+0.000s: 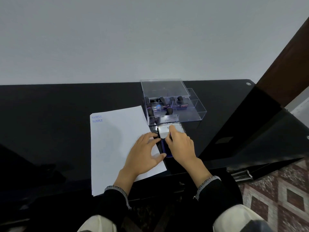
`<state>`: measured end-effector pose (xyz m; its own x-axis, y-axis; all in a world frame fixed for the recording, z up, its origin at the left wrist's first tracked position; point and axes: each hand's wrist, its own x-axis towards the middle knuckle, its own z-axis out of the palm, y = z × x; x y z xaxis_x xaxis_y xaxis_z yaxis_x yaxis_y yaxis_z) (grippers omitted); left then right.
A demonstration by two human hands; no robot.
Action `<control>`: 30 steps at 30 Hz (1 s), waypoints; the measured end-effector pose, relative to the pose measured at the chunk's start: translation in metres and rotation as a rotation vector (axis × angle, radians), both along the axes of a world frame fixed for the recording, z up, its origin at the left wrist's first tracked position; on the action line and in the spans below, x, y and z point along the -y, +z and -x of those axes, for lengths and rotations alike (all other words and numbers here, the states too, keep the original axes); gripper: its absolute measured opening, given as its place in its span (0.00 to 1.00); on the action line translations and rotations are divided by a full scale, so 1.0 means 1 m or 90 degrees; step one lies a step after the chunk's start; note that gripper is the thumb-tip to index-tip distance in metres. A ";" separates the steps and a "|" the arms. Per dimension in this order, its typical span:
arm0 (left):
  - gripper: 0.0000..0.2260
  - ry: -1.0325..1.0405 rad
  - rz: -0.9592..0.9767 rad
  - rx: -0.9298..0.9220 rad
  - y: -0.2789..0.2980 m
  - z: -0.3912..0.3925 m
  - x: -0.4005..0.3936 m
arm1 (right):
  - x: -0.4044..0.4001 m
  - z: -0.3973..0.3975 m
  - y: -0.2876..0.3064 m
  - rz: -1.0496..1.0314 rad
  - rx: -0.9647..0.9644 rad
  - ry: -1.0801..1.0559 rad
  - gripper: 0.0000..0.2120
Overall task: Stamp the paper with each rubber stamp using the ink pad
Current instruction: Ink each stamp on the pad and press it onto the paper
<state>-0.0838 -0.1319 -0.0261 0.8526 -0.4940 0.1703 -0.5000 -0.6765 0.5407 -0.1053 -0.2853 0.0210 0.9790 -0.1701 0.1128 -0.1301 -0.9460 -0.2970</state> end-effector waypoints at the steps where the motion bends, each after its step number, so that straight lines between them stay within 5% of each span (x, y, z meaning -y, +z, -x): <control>1: 0.23 0.004 0.006 -0.008 0.001 0.000 0.000 | 0.000 0.000 0.000 -0.002 -0.001 0.003 0.07; 16: 0.19 0.005 -0.011 -0.081 0.002 -0.003 0.000 | 0.000 0.001 0.003 -0.047 0.005 0.011 0.08; 23: 0.37 -0.002 -0.049 -0.062 -0.001 -0.003 0.001 | 0.000 0.013 -0.003 -0.035 0.026 0.016 0.07; 30: 0.37 -0.001 -0.045 -0.035 -0.002 -0.002 0.001 | 0.002 -0.003 0.001 -0.051 0.013 0.006 0.08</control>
